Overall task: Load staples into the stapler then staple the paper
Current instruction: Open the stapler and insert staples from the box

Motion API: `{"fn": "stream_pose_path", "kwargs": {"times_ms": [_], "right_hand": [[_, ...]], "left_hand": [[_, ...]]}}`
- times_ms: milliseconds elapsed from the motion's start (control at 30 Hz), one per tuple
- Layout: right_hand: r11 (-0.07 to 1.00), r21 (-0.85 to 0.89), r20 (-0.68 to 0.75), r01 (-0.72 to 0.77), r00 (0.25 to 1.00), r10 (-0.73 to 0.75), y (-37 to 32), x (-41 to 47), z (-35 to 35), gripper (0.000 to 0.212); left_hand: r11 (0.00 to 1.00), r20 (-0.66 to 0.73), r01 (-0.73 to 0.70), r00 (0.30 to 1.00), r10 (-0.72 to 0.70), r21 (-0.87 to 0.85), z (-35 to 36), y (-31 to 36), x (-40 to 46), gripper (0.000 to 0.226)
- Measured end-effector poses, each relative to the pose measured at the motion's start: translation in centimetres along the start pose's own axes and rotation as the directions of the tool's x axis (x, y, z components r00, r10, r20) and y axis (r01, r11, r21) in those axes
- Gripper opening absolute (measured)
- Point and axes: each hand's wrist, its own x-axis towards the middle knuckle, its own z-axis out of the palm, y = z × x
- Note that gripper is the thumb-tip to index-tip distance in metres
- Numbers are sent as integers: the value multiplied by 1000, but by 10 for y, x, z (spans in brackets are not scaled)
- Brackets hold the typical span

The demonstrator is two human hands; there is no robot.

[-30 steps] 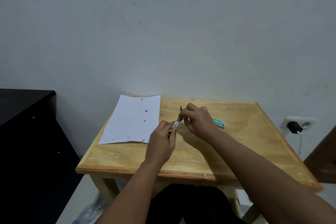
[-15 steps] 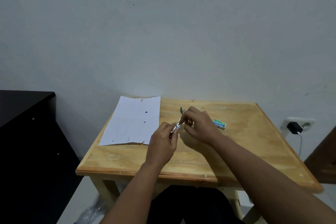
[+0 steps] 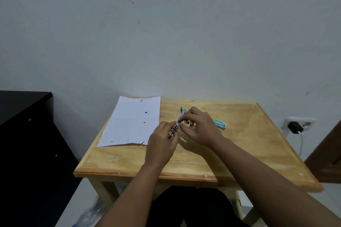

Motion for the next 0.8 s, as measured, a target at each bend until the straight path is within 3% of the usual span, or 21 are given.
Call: {"fn": "stream_pose_path", "kwargs": {"times_ms": [333, 533, 800], "right_hand": [[995, -24, 45, -93, 995, 94, -15, 9, 1, 12], [957, 58, 126, -284, 953, 275, -19, 18, -5, 7], [909, 40, 179, -414, 898, 401, -30, 21, 3, 8]], "left_hand": [[996, 8, 45, 999, -45, 71, 1, -3, 1, 16], [994, 15, 71, 997, -73, 83, 3, -2, 1, 19], [987, 23, 78, 996, -82, 140, 0, 1, 1, 19]]}}
